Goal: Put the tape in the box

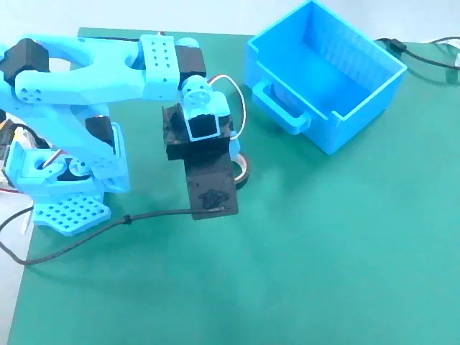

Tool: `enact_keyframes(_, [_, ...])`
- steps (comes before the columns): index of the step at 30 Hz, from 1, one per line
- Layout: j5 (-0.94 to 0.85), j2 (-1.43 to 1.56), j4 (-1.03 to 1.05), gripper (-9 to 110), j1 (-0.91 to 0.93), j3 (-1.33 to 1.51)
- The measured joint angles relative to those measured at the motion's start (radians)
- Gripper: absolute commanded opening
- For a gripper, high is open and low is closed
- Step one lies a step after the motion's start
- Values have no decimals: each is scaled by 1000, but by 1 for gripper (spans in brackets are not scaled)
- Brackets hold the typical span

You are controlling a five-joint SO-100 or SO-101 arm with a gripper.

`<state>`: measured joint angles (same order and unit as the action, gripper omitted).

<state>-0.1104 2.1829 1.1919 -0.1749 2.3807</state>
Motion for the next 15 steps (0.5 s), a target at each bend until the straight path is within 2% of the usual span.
enact_keyframes(15, [2,-115,-152,23,-43,81])
